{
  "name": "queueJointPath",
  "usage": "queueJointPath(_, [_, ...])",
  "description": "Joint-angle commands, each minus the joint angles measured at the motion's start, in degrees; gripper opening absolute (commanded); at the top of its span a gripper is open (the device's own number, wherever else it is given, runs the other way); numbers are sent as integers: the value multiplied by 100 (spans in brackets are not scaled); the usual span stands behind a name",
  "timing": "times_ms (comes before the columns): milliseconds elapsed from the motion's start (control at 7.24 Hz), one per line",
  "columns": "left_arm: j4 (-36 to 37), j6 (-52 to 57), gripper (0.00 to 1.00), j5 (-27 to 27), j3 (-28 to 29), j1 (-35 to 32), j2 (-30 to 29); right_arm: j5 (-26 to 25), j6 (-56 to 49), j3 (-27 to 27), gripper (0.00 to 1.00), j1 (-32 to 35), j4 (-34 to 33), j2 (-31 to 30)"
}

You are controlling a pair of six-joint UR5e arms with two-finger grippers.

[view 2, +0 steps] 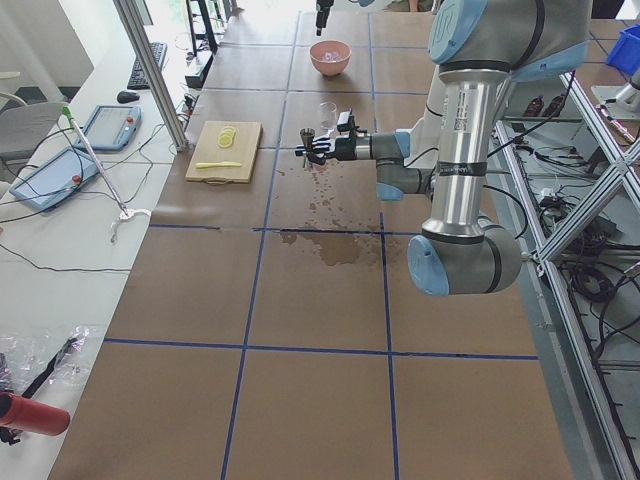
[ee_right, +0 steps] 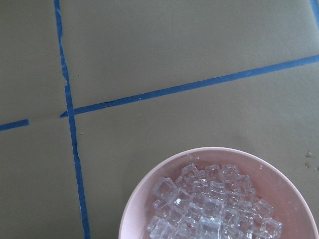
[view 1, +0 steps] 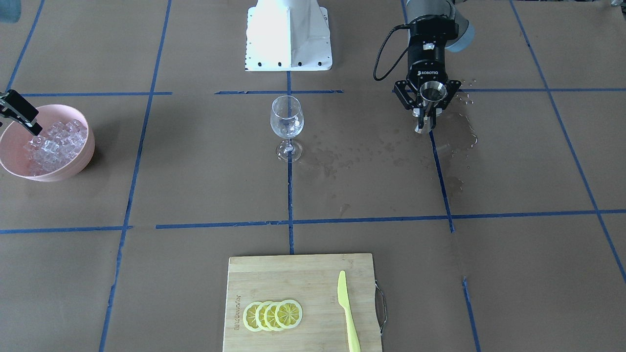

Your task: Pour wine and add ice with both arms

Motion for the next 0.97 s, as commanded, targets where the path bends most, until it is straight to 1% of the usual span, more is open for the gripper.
queueJointPath(0, [11, 422, 0, -319, 3, 7, -510, -45, 45, -9, 100, -128, 28, -57])
queueJointPath(138, [81, 474, 0, -418, -6, 59, -712, -45, 62, -9, 100, -164, 28, -57])
queueJointPath(276, [99, 588, 0, -671, -6, 77, -1062, -45, 106, -9, 100, -190, 28, -57])
queueJointPath(552, [169, 589, 0, -1032, -6, 121, -1381, -45, 106, -9, 100, -199, 28, -57])
queueJointPath(690, [544, 589, 0, -1077, -6, 138, -1556, -45, 106, -9, 100, -199, 28, -57])
queueJointPath(828, [765, 589, 0, -1121, -6, 191, -1680, -36, 106, -9, 100, -199, 28, -49])
